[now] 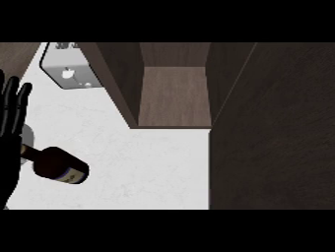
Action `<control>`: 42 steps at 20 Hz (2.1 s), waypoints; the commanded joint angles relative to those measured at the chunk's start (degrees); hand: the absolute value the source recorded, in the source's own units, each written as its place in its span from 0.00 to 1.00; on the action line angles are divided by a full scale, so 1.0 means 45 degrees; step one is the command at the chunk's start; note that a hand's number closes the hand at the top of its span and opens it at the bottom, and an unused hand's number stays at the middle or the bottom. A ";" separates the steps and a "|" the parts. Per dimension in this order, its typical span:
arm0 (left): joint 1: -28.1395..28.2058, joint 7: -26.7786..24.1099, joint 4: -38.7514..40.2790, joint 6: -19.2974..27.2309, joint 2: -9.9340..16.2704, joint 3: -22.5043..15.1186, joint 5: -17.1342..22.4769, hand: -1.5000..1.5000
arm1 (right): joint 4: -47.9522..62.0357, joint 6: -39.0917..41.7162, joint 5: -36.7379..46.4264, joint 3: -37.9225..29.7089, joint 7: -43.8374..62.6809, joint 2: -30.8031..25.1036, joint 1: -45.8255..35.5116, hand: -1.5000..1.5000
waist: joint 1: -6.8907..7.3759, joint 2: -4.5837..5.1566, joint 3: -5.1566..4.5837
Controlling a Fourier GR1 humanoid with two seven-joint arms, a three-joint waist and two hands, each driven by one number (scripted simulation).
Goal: Pick up the wine, place it into the cabinet and close the cabinet
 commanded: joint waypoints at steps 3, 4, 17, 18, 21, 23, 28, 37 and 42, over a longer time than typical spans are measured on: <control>0.0298 0.0021 0.0034 -0.3063 0.1345 0.0946 0.3904 0.00 | -0.1000 0.0544 -0.0324 -0.0113 0.0587 -0.0477 0.0692 0.00 | -0.0059 -0.0027 0.0025; -0.0030 0.0058 0.0452 -0.3983 0.1791 0.1021 0.4923 0.00 | -0.0539 0.0262 0.0063 0.0077 0.0280 -0.0220 0.0474 0.00 | -0.0046 0.0006 0.0011; 0.1542 0.6379 -0.0296 -0.4358 0.5274 0.3391 1.5403 0.00 | -0.4832 0.1457 -0.2829 0.2379 0.4362 -0.0413 0.3546 0.00 | 0.0033 -0.0095 0.0041; 0.1408 0.6508 -0.0388 -0.4111 0.5541 0.3769 1.5761 0.00 | -0.5981 0.1233 -0.3076 0.2392 0.5092 -0.0509 0.3904 0.00 | -0.0034 -0.0111 0.0038; 0.1073 0.7283 0.0101 -0.4198 0.6809 0.5224 1.7519 0.00 | -0.6554 0.1150 -0.2597 0.3116 0.5135 -0.0344 0.4264 0.00 | -0.0058 -0.0074 0.0038; 0.1331 0.7917 -0.0547 -0.3154 0.7331 0.5940 1.8724 0.00 | -0.6701 0.1104 -0.2809 0.2869 0.5504 -0.0556 0.4321 0.00 | 0.0020 -0.0081 0.0047; 0.1926 0.8475 -0.0745 -0.3567 0.7079 0.6481 1.9317 0.00 | -0.7464 0.0471 -0.2209 0.3863 0.6340 -0.0470 0.4271 0.00 | -0.0008 -0.0048 0.0036; 0.1290 0.9557 -0.0160 -0.2686 0.8172 0.8239 2.1024 0.00 | -0.8182 -0.0130 -0.1518 0.4537 0.7190 -0.0603 0.3798 0.00 | -0.0104 -0.0043 0.0037; 0.1147 0.9477 -0.0147 -0.2028 0.8317 0.9030 2.0749 0.00 | -0.8291 -0.0437 -0.1451 0.4673 0.7243 -0.0649 0.3609 0.00 | -0.0119 -0.0040 0.0043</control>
